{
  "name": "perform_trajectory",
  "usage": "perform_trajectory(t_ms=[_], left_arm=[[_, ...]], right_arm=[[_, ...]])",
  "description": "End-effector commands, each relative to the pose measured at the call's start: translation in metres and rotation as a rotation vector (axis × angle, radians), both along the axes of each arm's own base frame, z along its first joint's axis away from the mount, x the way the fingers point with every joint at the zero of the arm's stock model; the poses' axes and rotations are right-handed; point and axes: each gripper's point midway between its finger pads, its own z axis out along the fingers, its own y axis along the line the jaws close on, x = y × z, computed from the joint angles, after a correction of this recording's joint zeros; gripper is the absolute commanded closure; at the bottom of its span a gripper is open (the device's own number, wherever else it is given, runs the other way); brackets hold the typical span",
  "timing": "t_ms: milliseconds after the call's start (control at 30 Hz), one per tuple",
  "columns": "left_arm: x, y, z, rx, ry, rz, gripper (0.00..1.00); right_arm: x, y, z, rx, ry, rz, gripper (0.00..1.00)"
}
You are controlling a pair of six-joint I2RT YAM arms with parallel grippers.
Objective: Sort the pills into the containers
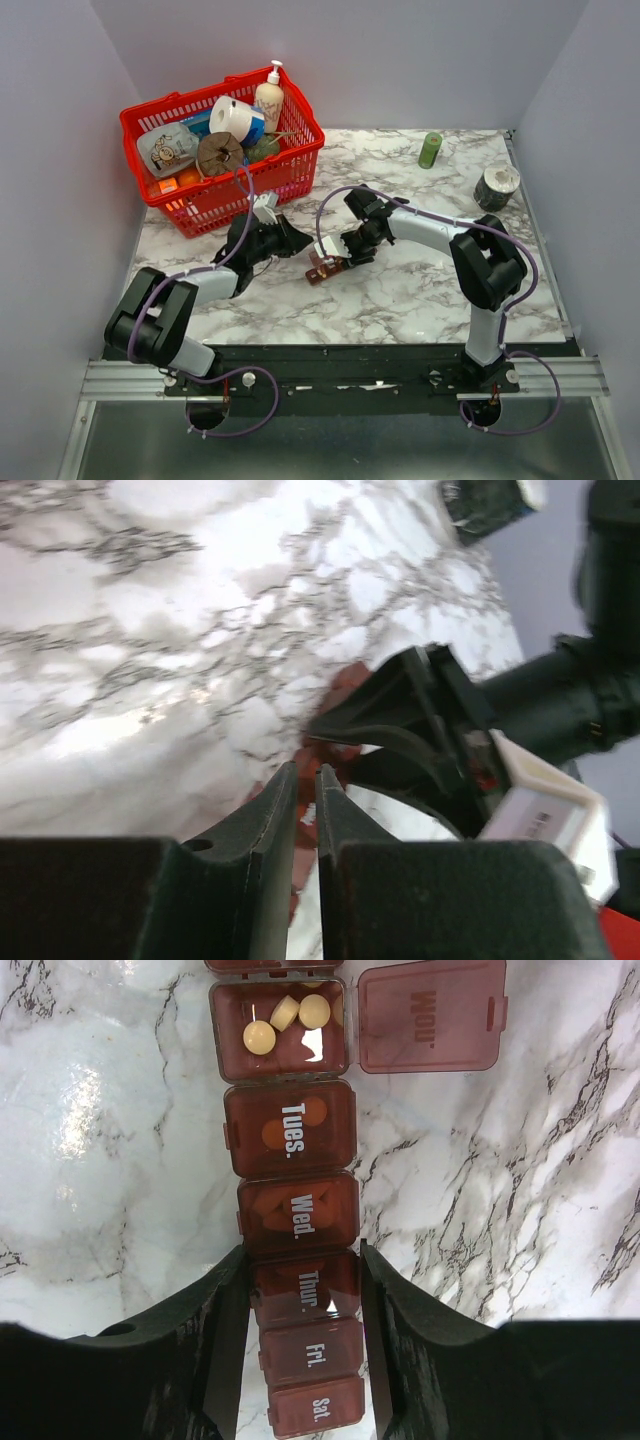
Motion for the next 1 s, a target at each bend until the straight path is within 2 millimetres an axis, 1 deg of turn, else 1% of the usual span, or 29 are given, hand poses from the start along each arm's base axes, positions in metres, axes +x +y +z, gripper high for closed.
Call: perform_trajectory(t_ms=[0, 133, 200, 233, 267, 333, 400, 433, 467, 500, 567, 733, 833, 967], left_arm=[[0.014, 0.026, -0.038, 0.136, 0.104, 0.136, 0.82], [0.018, 0.031, -0.05, 0.175, 0.128, 0.164, 0.83], [0.022, 0.03, -0.051, 0.184, 0.128, 0.164, 0.83], [0.023, 0.03, -0.057, 0.193, 0.141, 0.162, 0.83], [0.026, 0.029, -0.056, 0.202, 0.134, 0.16, 0.83], [0.024, 0.027, -0.067, 0.214, 0.163, 0.135, 0.84], [0.022, 0.019, -0.067, 0.196, 0.166, 0.088, 0.85], [0.019, 0.016, -0.074, 0.192, 0.183, 0.064, 0.86], [0.016, 0.012, -0.075, 0.184, 0.185, 0.042, 0.87], [0.013, 0.005, -0.07, 0.157, 0.174, 0.0, 0.88], [0.006, 0.001, -0.07, 0.138, 0.172, -0.029, 0.89], [-0.006, -0.013, -0.045, 0.073, 0.092, -0.104, 0.9], [-0.012, -0.019, -0.037, 0.048, 0.072, -0.133, 0.9], [-0.024, -0.023, -0.041, 0.057, 0.1, -0.172, 0.93]], right_arm=[[0.0, 0.0, -0.009, -0.024, -0.002, 0.007, 0.51], [0.0, 0.0, -0.01, -0.025, -0.002, 0.004, 0.51], [0.0, 0.001, -0.01, -0.025, -0.002, 0.002, 0.52], [-0.001, 0.0, -0.01, -0.026, -0.001, 0.002, 0.52], [0.0, 0.0, -0.01, -0.025, -0.003, 0.002, 0.52], [0.0, 0.001, -0.009, -0.024, -0.003, 0.002, 0.52], [0.001, 0.002, -0.009, -0.024, -0.005, -0.001, 0.52], [0.001, 0.001, -0.009, -0.025, -0.003, -0.002, 0.52], [0.001, 0.002, -0.01, -0.026, -0.002, -0.001, 0.52], [0.001, 0.001, -0.01, -0.026, -0.002, -0.005, 0.52], [0.002, 0.002, -0.01, -0.026, -0.002, -0.006, 0.52], [0.003, 0.001, -0.011, -0.031, 0.0, -0.011, 0.52], [0.003, 0.002, -0.011, -0.032, -0.002, -0.011, 0.53], [0.003, 0.002, -0.01, -0.031, -0.002, -0.013, 0.53]])
